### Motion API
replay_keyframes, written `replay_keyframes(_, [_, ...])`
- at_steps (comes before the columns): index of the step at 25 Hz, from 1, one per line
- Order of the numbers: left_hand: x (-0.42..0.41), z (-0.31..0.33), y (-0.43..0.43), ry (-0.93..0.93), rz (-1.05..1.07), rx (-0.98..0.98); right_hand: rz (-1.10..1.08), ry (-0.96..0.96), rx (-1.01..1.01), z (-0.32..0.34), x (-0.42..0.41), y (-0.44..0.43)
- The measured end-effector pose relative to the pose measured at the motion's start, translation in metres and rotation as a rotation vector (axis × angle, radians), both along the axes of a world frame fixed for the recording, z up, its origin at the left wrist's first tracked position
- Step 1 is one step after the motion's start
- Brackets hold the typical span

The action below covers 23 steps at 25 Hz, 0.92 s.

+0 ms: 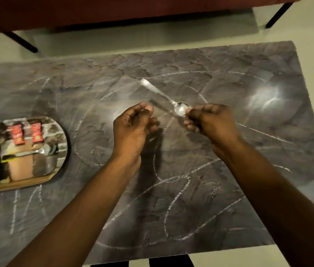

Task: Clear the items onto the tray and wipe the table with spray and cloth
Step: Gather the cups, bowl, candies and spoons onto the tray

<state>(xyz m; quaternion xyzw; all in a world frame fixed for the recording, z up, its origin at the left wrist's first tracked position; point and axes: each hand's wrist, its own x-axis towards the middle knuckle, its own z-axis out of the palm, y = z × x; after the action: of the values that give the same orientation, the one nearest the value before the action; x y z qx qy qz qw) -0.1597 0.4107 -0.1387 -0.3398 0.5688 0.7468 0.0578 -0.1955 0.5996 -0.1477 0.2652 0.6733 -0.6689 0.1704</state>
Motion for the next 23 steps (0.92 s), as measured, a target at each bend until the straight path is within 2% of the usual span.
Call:
replay_keyframes(6, [0.054,0.009,-0.116,-0.014,0.266,-0.033,0.297,-0.005,0.03,0.011,0.033,-0.138])
replay_keyframes(13, [0.129,-0.011,-0.239,-0.143,0.503,0.023,0.571,-0.061,0.116,-0.011,0.078,-0.275])
replay_keyframes(19, [0.148,-0.026,-0.277,-0.289,0.566,0.134,0.657,0.078,0.406,-0.034,0.092,-0.317])
replay_keyframes(23, [0.141,-0.035,-0.285,-0.33,0.54,0.131,0.674,0.142,0.46,-0.036,0.088,-0.325])
